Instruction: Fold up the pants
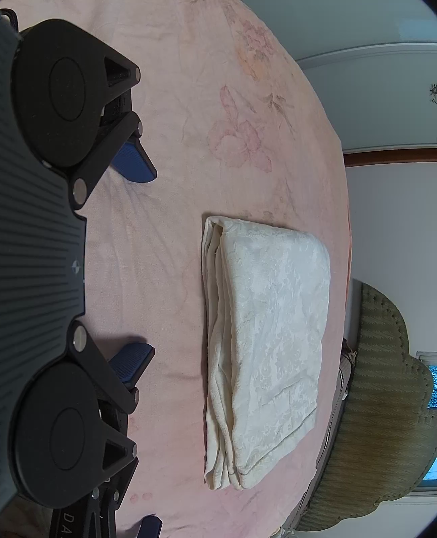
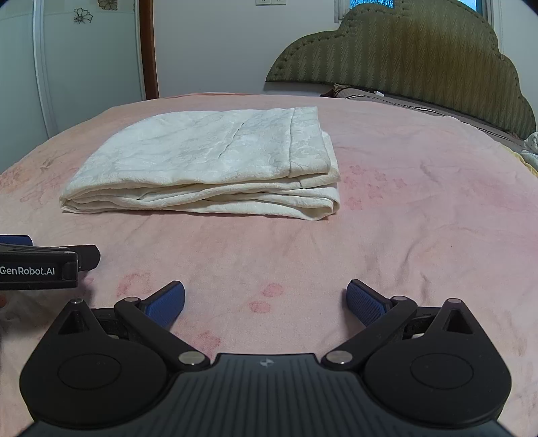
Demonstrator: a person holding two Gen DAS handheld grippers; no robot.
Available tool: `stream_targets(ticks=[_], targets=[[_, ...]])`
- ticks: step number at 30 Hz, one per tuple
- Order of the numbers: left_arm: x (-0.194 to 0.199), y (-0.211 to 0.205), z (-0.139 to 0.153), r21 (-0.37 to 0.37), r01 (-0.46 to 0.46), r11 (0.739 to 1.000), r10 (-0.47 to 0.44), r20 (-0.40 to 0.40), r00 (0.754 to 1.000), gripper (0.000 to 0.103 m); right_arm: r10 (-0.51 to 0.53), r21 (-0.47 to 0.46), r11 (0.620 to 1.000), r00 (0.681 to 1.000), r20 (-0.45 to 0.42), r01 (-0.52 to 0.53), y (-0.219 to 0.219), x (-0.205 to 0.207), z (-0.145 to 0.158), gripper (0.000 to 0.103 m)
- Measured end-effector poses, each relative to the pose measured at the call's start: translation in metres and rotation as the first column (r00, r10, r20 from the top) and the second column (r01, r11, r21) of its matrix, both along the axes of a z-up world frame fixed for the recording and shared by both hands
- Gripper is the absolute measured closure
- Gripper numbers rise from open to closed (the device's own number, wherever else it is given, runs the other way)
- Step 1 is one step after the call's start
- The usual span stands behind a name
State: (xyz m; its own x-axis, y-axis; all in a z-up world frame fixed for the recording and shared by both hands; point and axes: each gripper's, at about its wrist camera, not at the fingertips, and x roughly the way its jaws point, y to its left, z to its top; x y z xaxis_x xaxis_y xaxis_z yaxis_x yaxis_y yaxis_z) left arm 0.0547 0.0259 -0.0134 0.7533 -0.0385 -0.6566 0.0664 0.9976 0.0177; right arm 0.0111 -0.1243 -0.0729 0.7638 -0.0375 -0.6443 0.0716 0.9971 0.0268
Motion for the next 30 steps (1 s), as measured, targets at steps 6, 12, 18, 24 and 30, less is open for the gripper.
stream_targets(ticks=[6, 12, 18, 24, 30], targets=[[0.0000, 0.0004, 0.0000, -0.002, 0.000, 1.000, 0.000, 0.000, 1.000, 0.000, 0.000, 0.000, 1.000, 1.000, 0.000, 0.000, 0.0000, -0.0001, 0.0001, 0.000], [-0.0005, -0.0001, 0.0001, -0.005, 0.000, 1.000, 0.000, 0.002, 1.000, 0.000, 0.000, 0.000, 1.000, 1.000, 0.000, 0.000, 0.0002, -0.0001, 0.0001, 0.000], [-0.0006, -0.0004, 0.0006, -0.005, 0.000, 1.000, 0.000, 0.001, 1.000, 0.000, 0.000, 0.001, 1.000, 1.000, 0.000, 0.000, 0.0000, -0.0002, 0.0000, 0.000], [-0.0009, 0.0010, 0.0014, -0.019, 0.002, 1.000, -0.002, 0.002, 1.000, 0.000, 0.000, 0.001, 1.000, 1.000, 0.000, 0.000, 0.0000, -0.0003, 0.0001, 0.000], [-0.0007, 0.0016, 0.0008, -0.008, 0.008, 1.000, -0.008, -0.002, 1.000, 0.000, 0.000, 0.001, 1.000, 1.000, 0.000, 0.000, -0.0001, -0.0003, 0.0002, 0.000]])
